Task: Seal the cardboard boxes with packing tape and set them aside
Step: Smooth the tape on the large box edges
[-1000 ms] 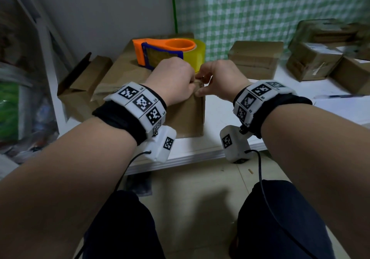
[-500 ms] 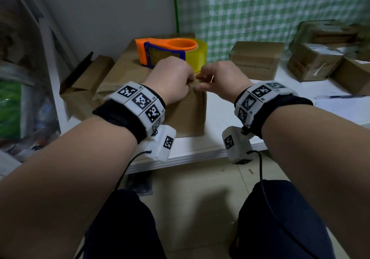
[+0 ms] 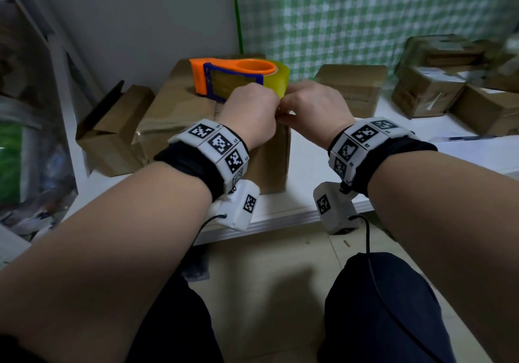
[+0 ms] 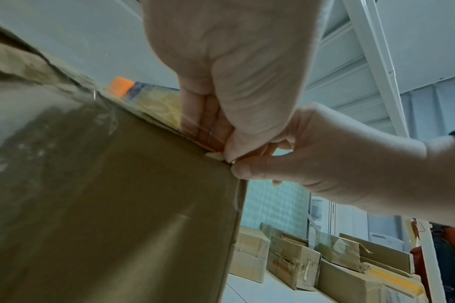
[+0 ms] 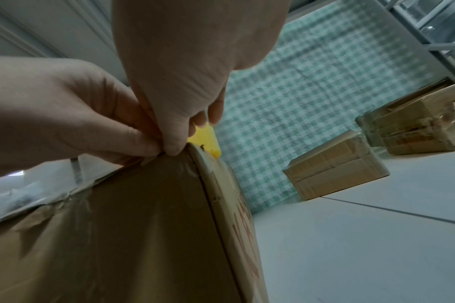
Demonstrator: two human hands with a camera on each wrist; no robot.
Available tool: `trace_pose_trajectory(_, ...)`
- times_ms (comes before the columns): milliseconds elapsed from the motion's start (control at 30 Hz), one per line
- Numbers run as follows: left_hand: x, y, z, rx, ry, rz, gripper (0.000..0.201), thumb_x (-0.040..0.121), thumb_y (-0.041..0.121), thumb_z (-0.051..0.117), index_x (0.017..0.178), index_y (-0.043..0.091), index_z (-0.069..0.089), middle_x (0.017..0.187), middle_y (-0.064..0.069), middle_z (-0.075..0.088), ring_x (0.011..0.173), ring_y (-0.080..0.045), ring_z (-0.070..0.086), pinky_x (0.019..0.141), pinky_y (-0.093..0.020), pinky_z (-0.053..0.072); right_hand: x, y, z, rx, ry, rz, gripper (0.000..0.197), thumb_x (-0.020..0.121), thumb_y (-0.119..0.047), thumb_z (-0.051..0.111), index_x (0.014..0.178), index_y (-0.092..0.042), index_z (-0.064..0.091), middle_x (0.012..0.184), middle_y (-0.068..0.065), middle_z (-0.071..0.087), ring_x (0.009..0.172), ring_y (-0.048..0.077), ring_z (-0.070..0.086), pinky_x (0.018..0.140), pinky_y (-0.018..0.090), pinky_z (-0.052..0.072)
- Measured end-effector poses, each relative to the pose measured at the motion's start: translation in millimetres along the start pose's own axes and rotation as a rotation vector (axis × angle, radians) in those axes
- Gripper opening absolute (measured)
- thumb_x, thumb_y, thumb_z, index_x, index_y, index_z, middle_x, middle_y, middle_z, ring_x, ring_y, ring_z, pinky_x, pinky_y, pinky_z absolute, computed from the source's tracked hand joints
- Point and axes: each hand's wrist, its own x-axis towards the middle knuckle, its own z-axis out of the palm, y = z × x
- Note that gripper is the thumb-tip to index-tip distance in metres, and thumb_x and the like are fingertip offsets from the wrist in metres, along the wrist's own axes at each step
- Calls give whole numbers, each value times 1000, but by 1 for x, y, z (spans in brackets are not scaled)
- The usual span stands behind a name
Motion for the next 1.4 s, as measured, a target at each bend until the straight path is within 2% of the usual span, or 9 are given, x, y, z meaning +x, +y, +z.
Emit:
trace_pose_trajectory(267,6,2,1,-86,-58,-24,14,88,15,52,75,14,56,69,-1,47,80,-27,56,61,-32,36,-8,3,-1,-97,39,11,21,85,-20,54,86,-10,72,82,14,63,78,38,60,54,37,42)
trace_pose_trajectory(433,-24,-39,-6,-246,-35,-5,24,89,30,58,98,15,74,94,-4,70,91,-21,61,74,-32,46,-2,-14,-7,-181,-32,1,20,92,-16,48,87,-7,65,85,12,59,81,35,57,55,34,34)
trace_pose_trajectory(633,-70,-123,-17,-197,61,-388,34,94,30,46,96,9,72,102,-16,69,100,-35,59,81,-35,43,1,-32,-13,-187,-10,-25,35,84,-34,35,70,-11,57,70,1,46,75,32,56,52,30,36)
trace_pose_trajectory(767,-89,-145,-15,-464,-92,-603,38,97,31,40,96,6,68,112,-14,64,101,-32,57,88,-38,43,11,-58,-15,-212,9,-93,37,87,-47,48,91,-15,65,84,4,59,82,28,58,56,29,38)
trace_pose_trajectory(833,-91,-144,-14,-645,-102,-706,30,96,31,46,81,11,62,115,-18,63,81,-23,57,77,-36,47,17,-72,-14,-210,-19,-124,41,88,-54,50,104,-19,64,96,4,61,92,26,58,60,29,36)
trace_pose_trajectory(933,-94,-141,-19,-858,-80,-807,17,95,23,46,95,12,59,106,-8,60,64,-13,51,60,-27,48,25,-92,-6,-172,-72,-148,48,85,-54,55,121,-23,59,113,1,59,107,24,54,69,31,44)
trace_pose_trajectory(1100,-105,-141,-22,-997,-219,-695,48,87,-8,43,124,17,60,75,-9,56,70,-22,54,82,-40,54,35,-118,7,-144,-143,-187,58,79,-57,62,129,-29,52,118,-2,59,110,22,54,74,32,47)
trace_pose_trajectory(1267,-118,-146,-15,-854,-271,-475,66,80,-14,60,135,21,50,67,0,51,62,-10,47,52,-12,43,42,-136,21,-190,-152,-248,47,87,-50,54,129,-28,54,113,2,61,104,26,58,73,32,46)
trace_pose_trajectory(1400,-121,-151,-5,-677,-241,-365,83,67,9,83,139,27,45,92,-3,68,89,-19,65,82,-26,53,47,-139,26,-173,-90,-225,36,94,-45,42,117,-26,63,104,6,65,94,30,62,65,33,43)
